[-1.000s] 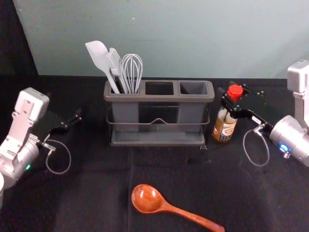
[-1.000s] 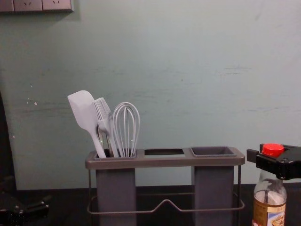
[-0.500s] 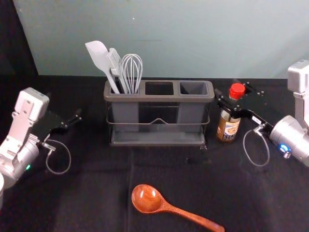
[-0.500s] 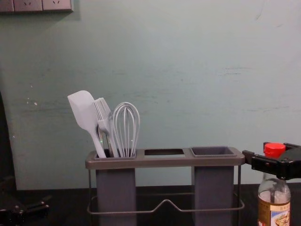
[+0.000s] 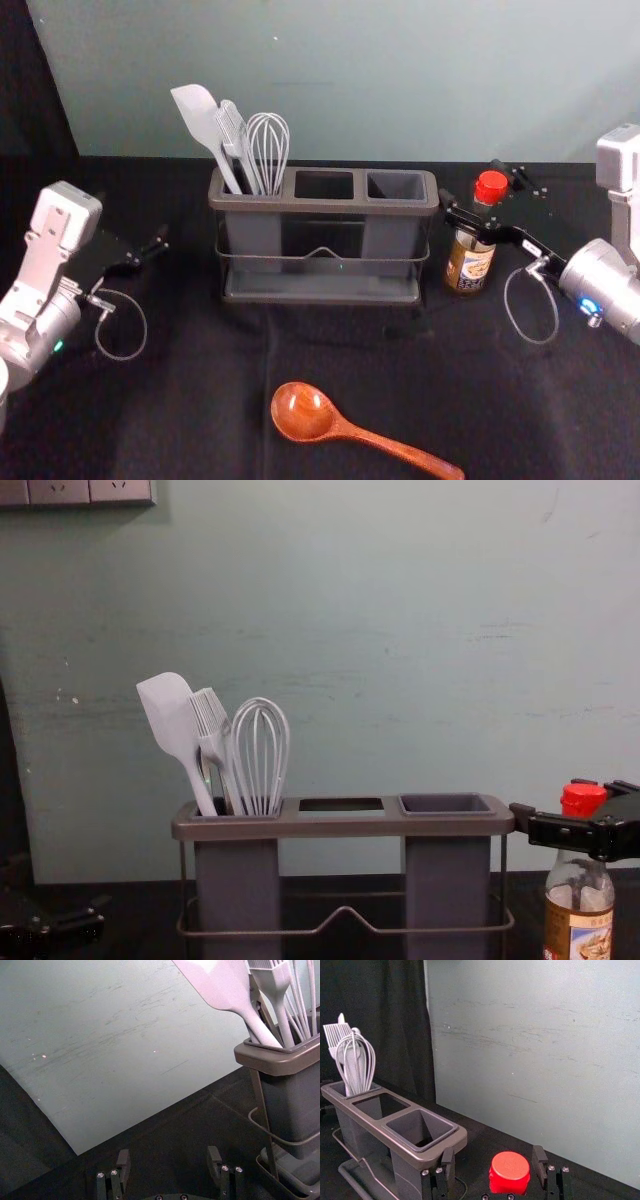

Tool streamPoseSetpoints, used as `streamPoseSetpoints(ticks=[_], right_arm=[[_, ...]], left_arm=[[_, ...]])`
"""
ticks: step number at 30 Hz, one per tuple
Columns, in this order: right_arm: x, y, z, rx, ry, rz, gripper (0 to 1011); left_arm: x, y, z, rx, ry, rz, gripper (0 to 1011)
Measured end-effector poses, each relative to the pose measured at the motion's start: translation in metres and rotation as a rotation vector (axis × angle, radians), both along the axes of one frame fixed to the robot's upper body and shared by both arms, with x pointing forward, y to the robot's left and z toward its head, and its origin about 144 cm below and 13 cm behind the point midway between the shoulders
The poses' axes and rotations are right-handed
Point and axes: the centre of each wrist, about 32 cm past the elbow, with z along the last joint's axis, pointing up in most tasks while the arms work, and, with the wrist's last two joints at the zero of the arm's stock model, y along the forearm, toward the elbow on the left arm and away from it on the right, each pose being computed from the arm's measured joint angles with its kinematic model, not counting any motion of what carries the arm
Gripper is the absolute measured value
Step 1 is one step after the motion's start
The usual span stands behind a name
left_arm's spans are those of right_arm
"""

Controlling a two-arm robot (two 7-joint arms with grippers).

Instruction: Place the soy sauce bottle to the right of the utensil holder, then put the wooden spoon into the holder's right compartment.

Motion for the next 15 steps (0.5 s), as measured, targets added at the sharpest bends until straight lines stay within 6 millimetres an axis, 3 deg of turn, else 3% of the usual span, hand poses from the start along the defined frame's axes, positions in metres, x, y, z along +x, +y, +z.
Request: streamPoseSetpoints(ticks=[15], right_arm=[[0.0000, 0.0000, 0.0000, 0.000, 0.000, 0.002, 1004]], left_arm=[[0.0000, 0.0000, 0.0000, 0.000, 0.000, 0.000, 1005]])
